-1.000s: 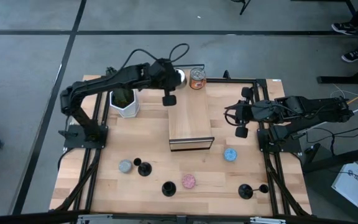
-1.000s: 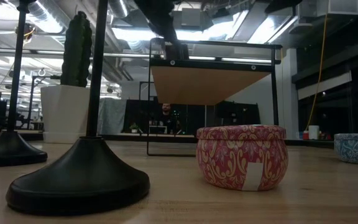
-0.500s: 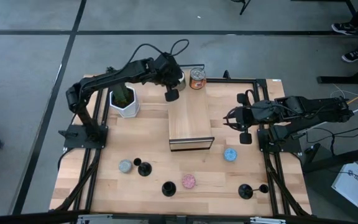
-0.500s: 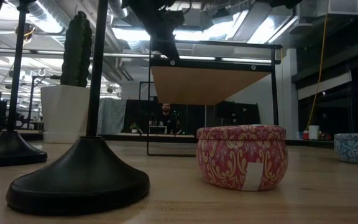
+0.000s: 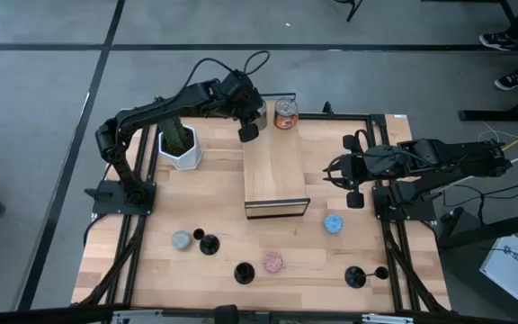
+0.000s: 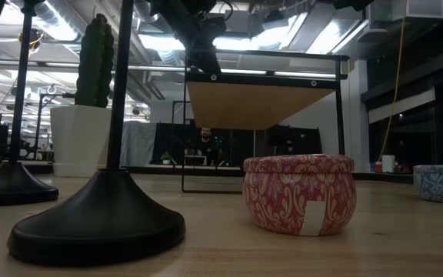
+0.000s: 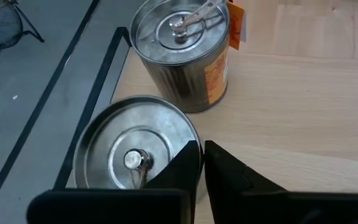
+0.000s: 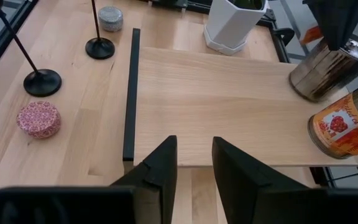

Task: Pick & Place candle stick holders
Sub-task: Put the large brown scented candle on the shelf, then put the top candle holder on the shelf

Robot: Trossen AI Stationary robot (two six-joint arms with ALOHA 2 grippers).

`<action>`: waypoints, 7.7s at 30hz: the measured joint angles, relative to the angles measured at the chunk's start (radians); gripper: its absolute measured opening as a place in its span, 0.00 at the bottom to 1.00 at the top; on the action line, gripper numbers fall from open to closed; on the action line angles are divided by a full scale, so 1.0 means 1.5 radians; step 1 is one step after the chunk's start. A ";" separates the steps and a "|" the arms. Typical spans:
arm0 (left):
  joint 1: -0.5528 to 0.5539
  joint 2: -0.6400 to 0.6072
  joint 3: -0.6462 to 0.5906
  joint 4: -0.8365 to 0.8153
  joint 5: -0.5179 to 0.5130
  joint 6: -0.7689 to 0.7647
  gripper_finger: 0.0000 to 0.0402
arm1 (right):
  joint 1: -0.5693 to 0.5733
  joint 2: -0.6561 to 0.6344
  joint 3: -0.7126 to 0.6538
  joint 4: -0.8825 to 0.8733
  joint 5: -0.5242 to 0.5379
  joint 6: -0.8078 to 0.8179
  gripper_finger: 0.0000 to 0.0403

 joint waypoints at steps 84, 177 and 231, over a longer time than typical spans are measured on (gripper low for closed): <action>-0.404 -0.434 -0.413 0.093 -0.067 -0.194 0.00 | 0.000 0.000 0.000 0.002 0.000 0.000 0.25; -0.890 -0.170 -0.413 -0.067 -0.449 -0.696 0.29 | 0.000 0.000 0.000 0.002 0.000 0.000 0.25; -0.507 -0.470 -0.402 0.043 -0.346 -0.492 0.03 | 0.000 0.000 0.000 0.002 0.000 0.000 0.26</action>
